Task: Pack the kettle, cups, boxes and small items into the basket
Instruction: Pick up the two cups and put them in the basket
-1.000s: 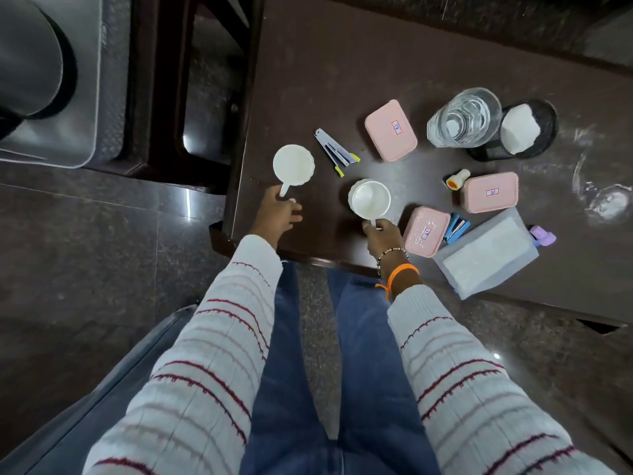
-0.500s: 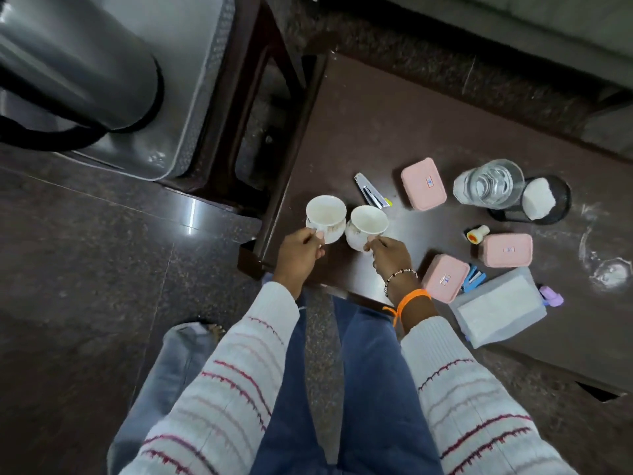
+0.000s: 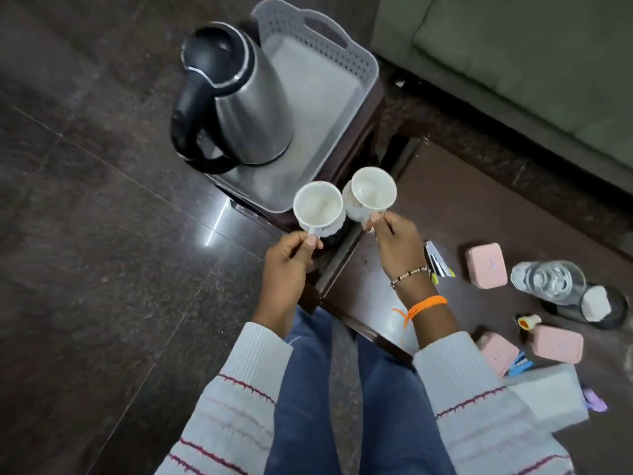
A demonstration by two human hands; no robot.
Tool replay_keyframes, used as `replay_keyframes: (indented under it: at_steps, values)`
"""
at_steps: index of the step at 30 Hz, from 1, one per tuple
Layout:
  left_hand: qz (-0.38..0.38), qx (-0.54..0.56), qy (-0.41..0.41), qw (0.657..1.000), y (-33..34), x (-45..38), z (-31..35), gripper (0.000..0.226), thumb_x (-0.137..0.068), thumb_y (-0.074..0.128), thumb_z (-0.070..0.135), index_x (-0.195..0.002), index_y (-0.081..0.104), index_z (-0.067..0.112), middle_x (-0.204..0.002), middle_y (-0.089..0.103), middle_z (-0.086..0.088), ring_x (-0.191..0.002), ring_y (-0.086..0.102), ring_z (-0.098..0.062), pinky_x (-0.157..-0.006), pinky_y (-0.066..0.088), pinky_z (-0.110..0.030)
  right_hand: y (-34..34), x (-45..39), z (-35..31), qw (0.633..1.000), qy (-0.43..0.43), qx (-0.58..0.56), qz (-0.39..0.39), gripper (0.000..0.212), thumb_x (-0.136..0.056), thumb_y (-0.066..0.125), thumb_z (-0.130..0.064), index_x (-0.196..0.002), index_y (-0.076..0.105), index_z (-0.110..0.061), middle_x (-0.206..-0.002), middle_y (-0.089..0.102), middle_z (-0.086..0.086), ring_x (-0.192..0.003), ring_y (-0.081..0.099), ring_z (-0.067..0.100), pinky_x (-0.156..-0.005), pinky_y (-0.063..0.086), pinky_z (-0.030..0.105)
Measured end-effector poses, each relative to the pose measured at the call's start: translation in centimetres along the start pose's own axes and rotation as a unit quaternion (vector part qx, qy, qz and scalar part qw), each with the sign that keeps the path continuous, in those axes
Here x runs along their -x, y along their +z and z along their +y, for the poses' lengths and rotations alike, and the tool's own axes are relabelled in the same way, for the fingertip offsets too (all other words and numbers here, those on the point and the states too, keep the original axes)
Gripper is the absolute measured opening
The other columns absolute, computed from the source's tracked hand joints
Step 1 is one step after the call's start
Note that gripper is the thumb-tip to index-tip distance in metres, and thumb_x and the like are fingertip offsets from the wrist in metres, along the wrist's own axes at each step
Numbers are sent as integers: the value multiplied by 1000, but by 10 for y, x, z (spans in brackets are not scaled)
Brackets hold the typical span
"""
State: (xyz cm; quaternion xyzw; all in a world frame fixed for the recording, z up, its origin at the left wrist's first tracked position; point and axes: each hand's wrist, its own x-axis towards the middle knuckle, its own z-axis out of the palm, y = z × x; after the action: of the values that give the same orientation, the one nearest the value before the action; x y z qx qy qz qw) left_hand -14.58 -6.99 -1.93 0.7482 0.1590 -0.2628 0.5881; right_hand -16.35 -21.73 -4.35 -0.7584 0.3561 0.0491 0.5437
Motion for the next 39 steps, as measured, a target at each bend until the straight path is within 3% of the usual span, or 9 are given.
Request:
replay_keyframes:
  at_steps: [3, 7, 10, 14, 19, 29, 34, 39]
  values:
    - [30, -32, 22, 999, -20, -25, 14, 21, -93, 51, 16, -76, 63, 17, -89, 61, -6, -78, 50, -11, -69, 42, -17, 20, -22, -30, 1000, -28, 8, -5, 28, -92, 48, -13, -74, 67, -4, -65, 57, -3, -62, 48, 8, -65, 34, 23]
    - [65, -122, 31, 990, -44, -70, 21, 19, -92, 52, 16, -80, 67, 14, -95, 63, -11, -87, 52, -16, -74, 37, -25, 59, -53, -57, 999, -10, 37, 0, 29, -91, 48, -12, -78, 70, 0, -57, 53, -6, -65, 51, 13, -67, 38, 26]
    - [68, -201, 26, 977, -60, -106, 20, 20, -92, 52, 15, -88, 70, 6, -100, 64, -11, -90, 53, -17, -75, 33, -22, 89, -76, -71, 998, -6, 62, 14, 29, -90, 47, -12, -81, 72, -1, -76, 68, 19, -83, 61, 30, -81, 45, 34]
    - [27, -313, 13, 949, -71, -136, 14, 22, -93, 51, 15, -100, 70, 7, -109, 68, -13, -97, 59, -25, -74, 34, -22, 117, -104, -79, 996, 34, 81, 25, 32, -92, 44, -14, -87, 71, 2, -97, 69, 29, -98, 61, 42, -91, 48, 46]
    - [10, -387, 34, 921, -65, -145, 15, 23, -92, 49, 15, -100, 71, 15, -108, 70, -15, -102, 61, -34, -86, 43, -34, 129, -122, -78, 984, 92, 151, 34, 35, -93, 42, -24, -99, 68, -1, -107, 69, 23, -105, 61, 36, -90, 50, 37]
    - [7, -516, 41, 856, -55, -154, 2, 25, -94, 47, 22, -105, 69, 19, -102, 72, -10, -99, 62, -29, -93, 32, -37, 133, -126, -79, 965, 116, 234, 37, 32, -92, 44, -26, -105, 65, -6, -113, 67, 18, -108, 59, 36, -84, 48, 35]
    - [6, -519, 52, 853, -57, -153, -1, 25, -91, 52, 22, -109, 69, 16, -114, 59, -10, -111, 51, -31, -96, 35, -41, 129, -124, -78, 948, 97, 302, 15, 31, -92, 49, -26, -110, 63, -4, -117, 63, 21, -109, 59, 39, -85, 50, 39]
    - [76, -497, 86, 860, -56, -141, 9, 23, -87, 57, 23, -105, 69, 13, -113, 59, -10, -110, 47, -33, -88, 37, -41, 119, -114, -72, 962, 70, 263, 7, 25, -88, 54, -25, -101, 69, -9, -110, 67, 19, -103, 61, 39, -83, 51, 37]
